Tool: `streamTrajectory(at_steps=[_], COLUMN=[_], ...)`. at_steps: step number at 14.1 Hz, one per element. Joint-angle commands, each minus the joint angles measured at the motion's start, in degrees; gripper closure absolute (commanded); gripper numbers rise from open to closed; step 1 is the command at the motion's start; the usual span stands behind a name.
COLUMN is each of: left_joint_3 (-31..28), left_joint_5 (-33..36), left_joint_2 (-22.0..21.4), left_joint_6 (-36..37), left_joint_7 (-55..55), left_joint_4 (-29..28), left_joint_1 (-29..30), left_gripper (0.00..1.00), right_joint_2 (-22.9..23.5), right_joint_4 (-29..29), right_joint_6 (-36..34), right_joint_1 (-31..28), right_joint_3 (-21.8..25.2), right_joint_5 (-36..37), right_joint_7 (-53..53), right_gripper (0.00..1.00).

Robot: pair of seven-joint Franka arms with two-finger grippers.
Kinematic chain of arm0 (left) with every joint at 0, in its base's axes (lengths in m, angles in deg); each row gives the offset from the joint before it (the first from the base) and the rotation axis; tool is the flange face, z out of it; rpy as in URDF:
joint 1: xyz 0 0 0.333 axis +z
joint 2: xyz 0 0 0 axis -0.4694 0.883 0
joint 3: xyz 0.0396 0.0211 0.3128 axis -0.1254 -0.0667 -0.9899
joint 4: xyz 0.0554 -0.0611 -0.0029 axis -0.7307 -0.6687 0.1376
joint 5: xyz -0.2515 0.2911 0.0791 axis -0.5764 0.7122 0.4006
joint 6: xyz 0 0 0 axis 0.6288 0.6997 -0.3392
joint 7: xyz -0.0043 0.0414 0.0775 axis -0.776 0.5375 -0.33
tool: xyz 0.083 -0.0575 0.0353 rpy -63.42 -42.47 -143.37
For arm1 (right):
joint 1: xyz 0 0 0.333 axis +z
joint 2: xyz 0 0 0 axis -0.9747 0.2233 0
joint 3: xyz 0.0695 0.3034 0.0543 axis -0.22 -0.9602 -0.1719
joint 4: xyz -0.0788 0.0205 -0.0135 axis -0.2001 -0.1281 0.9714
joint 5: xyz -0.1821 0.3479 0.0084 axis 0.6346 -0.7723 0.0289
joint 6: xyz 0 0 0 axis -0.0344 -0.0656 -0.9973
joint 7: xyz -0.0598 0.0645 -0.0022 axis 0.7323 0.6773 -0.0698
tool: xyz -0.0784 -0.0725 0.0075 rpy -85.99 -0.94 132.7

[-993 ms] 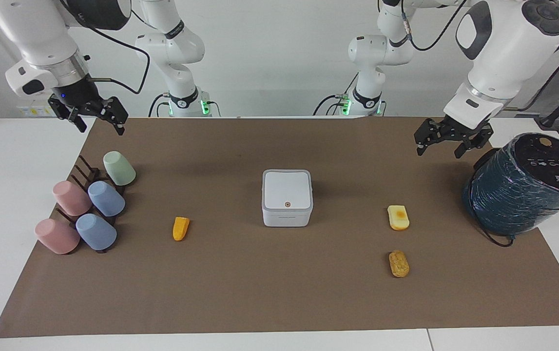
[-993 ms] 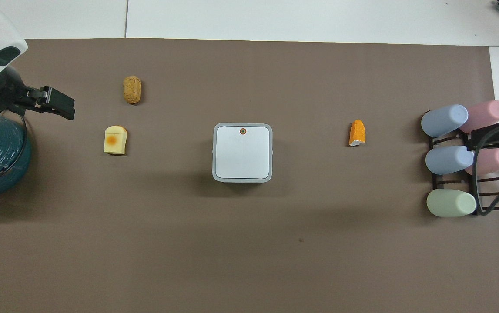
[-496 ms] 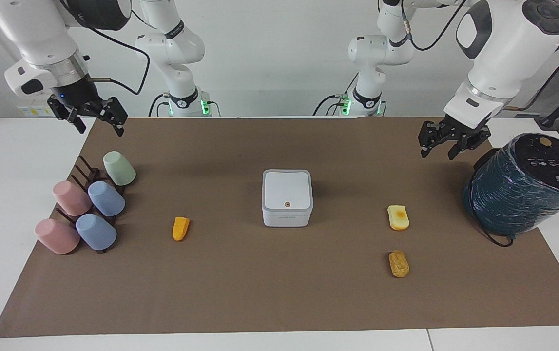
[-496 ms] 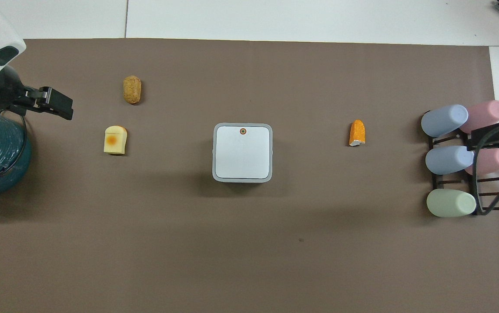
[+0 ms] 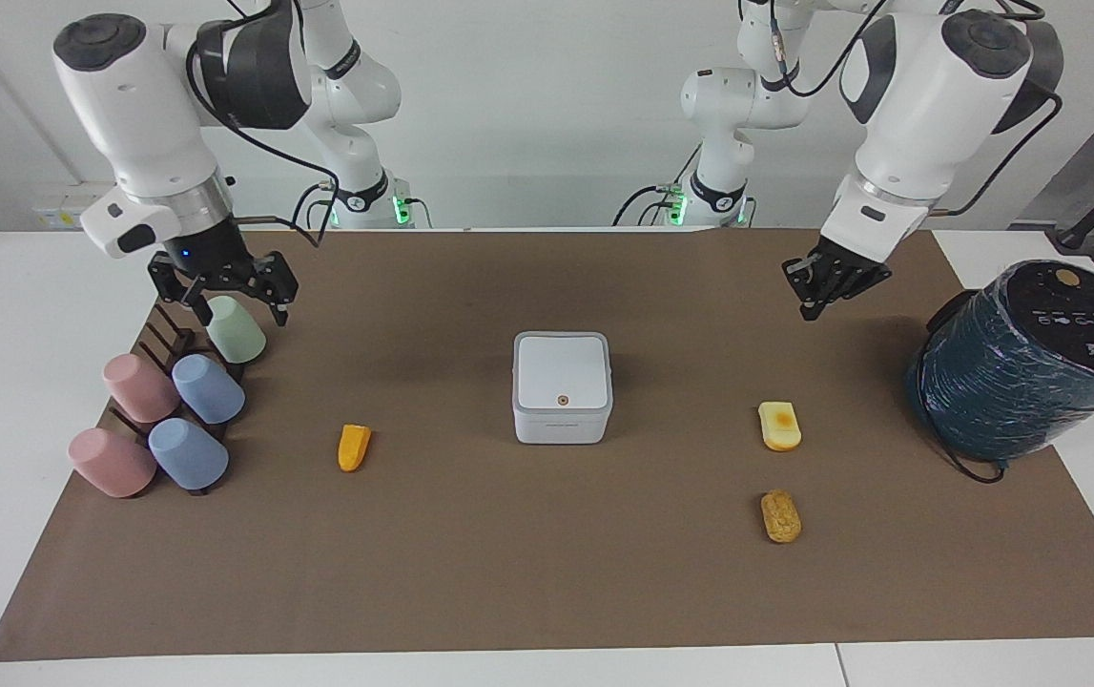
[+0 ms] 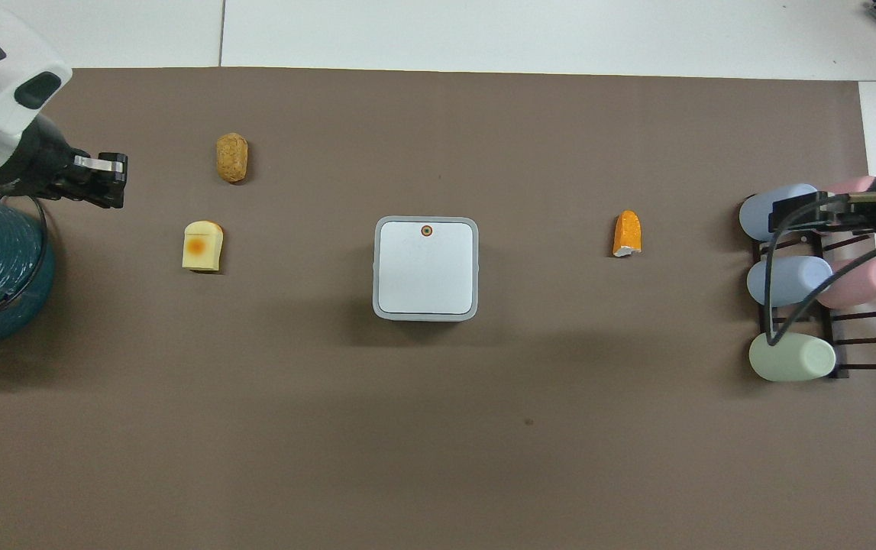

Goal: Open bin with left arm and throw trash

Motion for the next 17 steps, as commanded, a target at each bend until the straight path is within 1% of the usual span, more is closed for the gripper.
streamTrajectory(at_steps=[1, 3, 5, 7, 8, 10, 13, 15, 17], left_joint_3=[-0.5, -0.6, -0.5, -0.6, -0.6, -0.5, -0.6, -0.5, -0.5], left_joint_5=[-1.6, -2.7, -2.7, -3.7, -3.9, -4.0, -5.9, -6.0, -6.0], left_joint_2=[-2.6, -1.5, -0.5, 0.8, 1.6, 2.6, 2.7, 2.7, 3.5], left_joint_6=[-4.6, -7.5, -10.9, -14.6, -15.7, -18.6, -24.8, -30.2, -32.9], left_joint_7=[10.8, 17.4, 22.9, 26.0, 27.2, 29.1, 30.6, 32.6, 33.5], left_joint_4=[-5.3, -6.0, -7.1, -7.9, -7.9, -8.5, -11.3, -14.3, -15.2], left_joint_1=[-4.3, -7.5, -10.2, -12.4, -12.9, -14.4, -15.7, -16.9, -17.8], left_gripper=[1.0, 1.0, 1.0, 1.0, 1.0, 1.0, 1.0, 1.0, 1.0], right_joint_2=[1.8, 3.9, 6.9, 9.4, 10.3, 10.4, 10.4, 10.4, 10.5], right_joint_4=[1.6, 4.4, 4.8, 4.9, 4.9, 5.2, 5.4, 5.5, 6.7], right_joint_6=[4.5, 10.3, 14.4, 17.8, 18.5, 18.7, 18.6, 18.7, 19.2], right_joint_1=[0.4, 2.3, 3.9, 4.1, 4.1, 4.1, 4.1, 4.1, 4.1], right_joint_3=[0.0, 0.0, 0.0, 0.0, 0.0, -0.1, -0.1, -0.1, -0.1], right_joint_5=[0.1, 0.1, 0.2, 0.1, 0.1, 0.1, 0.1, 0.1, 0.1], right_joint_7=[-1.5, -4.1, -6.6, -7.1, -7.1, -7.1, -7.1, -7.1, -7.1], right_gripper=[0.0, 0.0, 0.0, 0.0, 0.0, 0.0, 0.0, 0.0, 0.0])
